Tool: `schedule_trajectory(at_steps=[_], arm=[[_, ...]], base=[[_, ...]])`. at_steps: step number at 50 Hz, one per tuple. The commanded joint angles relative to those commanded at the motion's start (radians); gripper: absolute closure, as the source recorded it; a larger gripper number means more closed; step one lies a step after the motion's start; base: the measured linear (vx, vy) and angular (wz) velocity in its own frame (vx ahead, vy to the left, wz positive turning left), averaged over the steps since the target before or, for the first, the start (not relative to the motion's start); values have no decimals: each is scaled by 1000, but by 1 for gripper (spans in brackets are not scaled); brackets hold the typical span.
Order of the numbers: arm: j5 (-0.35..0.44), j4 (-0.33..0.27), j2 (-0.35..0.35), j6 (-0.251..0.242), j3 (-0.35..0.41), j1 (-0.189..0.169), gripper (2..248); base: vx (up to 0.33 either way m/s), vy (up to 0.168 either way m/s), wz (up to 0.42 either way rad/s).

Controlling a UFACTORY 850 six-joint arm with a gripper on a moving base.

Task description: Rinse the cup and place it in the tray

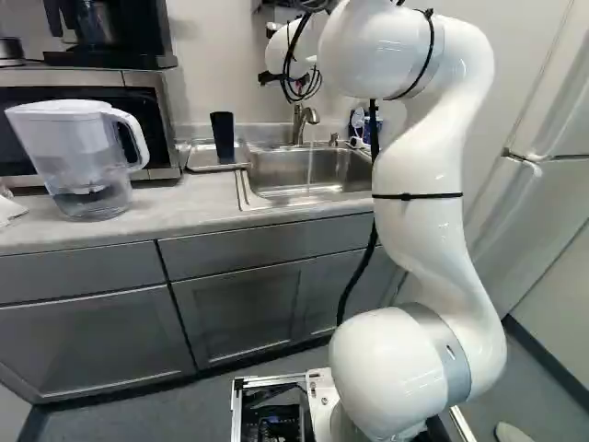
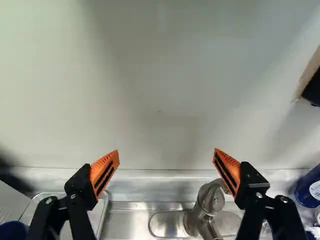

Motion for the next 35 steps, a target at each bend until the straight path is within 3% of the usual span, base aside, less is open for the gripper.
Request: schedule_trajectory(at_steps=[35], arm=[[-77,0,43,0,54,5,3]], base=[[0,0,0]])
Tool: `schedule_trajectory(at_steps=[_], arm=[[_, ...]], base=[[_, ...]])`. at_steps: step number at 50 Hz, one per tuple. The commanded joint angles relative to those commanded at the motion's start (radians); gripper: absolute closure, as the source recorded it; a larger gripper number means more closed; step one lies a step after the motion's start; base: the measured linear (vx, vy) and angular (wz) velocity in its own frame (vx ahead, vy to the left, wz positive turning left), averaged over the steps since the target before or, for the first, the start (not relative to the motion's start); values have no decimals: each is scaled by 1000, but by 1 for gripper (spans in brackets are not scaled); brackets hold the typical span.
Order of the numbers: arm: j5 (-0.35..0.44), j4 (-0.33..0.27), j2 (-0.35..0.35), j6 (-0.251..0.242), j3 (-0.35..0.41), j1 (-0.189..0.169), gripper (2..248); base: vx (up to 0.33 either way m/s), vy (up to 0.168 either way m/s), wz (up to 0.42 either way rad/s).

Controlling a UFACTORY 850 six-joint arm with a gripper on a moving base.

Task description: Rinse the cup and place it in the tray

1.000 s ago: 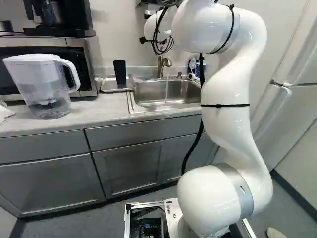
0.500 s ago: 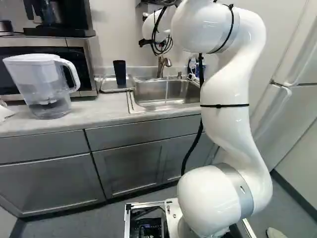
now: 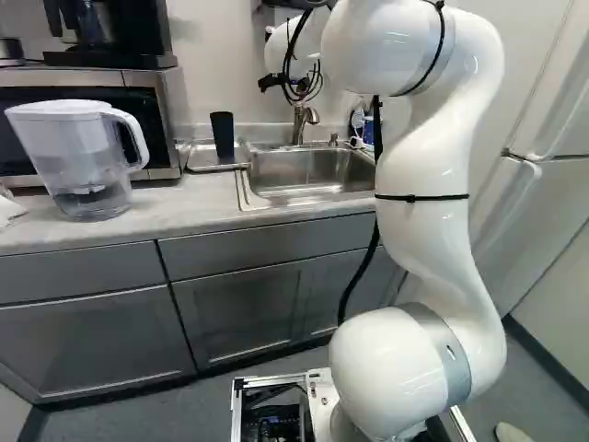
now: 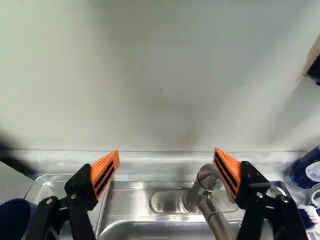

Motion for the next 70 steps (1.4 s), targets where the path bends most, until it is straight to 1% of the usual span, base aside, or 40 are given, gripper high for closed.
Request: schedule_trajectory(at_steps=[17,36,49,56,70], arm=[[9,0,31,0,38,2,3],[96,0,60,0,73,4,3],[113,0,83,0,100,5,3],[114,0,108,0,129,5,3],[114,0,181,0,214,-5,3]], base=[[0,0,0],[0,0,0],[0,0,0],[0,0,0],[0,0,0]])
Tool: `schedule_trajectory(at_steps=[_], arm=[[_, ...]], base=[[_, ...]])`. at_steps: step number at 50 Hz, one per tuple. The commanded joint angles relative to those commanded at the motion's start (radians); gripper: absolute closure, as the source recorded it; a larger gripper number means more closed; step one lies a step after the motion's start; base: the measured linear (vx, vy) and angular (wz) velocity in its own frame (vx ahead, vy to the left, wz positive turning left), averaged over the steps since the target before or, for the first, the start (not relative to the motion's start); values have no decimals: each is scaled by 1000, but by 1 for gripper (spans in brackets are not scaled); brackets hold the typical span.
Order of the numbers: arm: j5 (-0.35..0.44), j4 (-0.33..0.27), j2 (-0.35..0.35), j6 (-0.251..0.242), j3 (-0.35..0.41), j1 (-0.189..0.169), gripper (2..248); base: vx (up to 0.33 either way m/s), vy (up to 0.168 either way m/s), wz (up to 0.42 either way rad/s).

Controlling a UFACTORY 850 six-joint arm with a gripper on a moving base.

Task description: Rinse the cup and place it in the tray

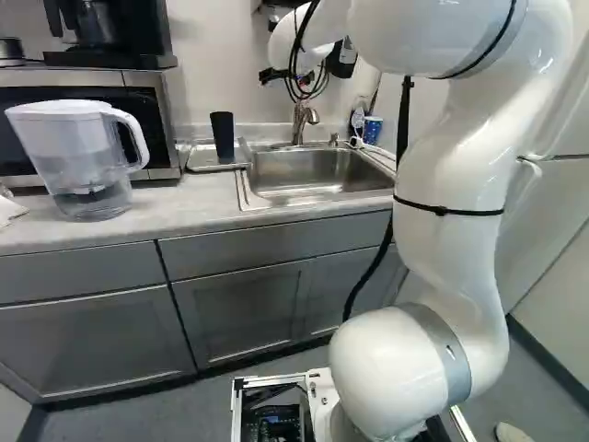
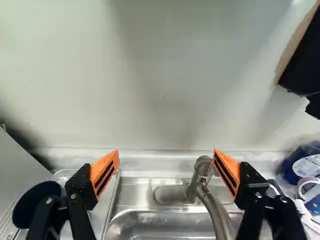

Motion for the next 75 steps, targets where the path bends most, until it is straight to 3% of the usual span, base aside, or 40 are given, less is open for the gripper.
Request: schedule_trajectory(at_steps=[47,59,75], arm=[[-12,0,219,0,238,-79,3],[-86,0,271,0,291,-105,3],[-245,0,310,0,329,-124,3]], base=[[0,0,0],[0,0,0],[0,0,0]])
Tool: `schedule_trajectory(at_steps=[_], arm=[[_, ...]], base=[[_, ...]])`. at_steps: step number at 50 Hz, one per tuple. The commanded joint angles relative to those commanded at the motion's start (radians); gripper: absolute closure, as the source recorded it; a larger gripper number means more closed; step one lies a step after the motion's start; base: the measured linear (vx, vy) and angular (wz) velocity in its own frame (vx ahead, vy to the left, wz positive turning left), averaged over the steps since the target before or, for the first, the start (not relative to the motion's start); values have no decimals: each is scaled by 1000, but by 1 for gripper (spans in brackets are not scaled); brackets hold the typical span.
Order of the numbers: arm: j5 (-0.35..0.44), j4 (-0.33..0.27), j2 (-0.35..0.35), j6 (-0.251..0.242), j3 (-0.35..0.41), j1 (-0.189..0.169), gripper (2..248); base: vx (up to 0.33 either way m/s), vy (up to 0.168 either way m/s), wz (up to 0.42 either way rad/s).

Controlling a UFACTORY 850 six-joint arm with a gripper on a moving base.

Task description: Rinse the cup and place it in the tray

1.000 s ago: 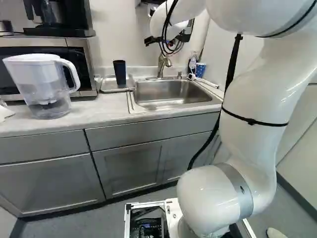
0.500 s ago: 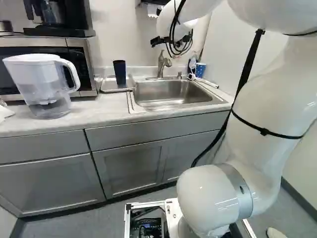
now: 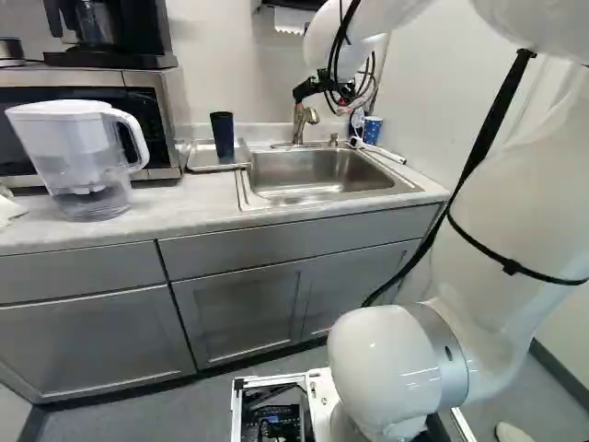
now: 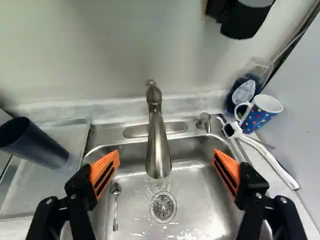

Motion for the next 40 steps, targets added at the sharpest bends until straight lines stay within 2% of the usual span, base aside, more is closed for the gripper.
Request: schedule_trajectory(at_steps=[40], arm=[[-420,0,0,0,0,0,3]], base=[[0,0,0]])
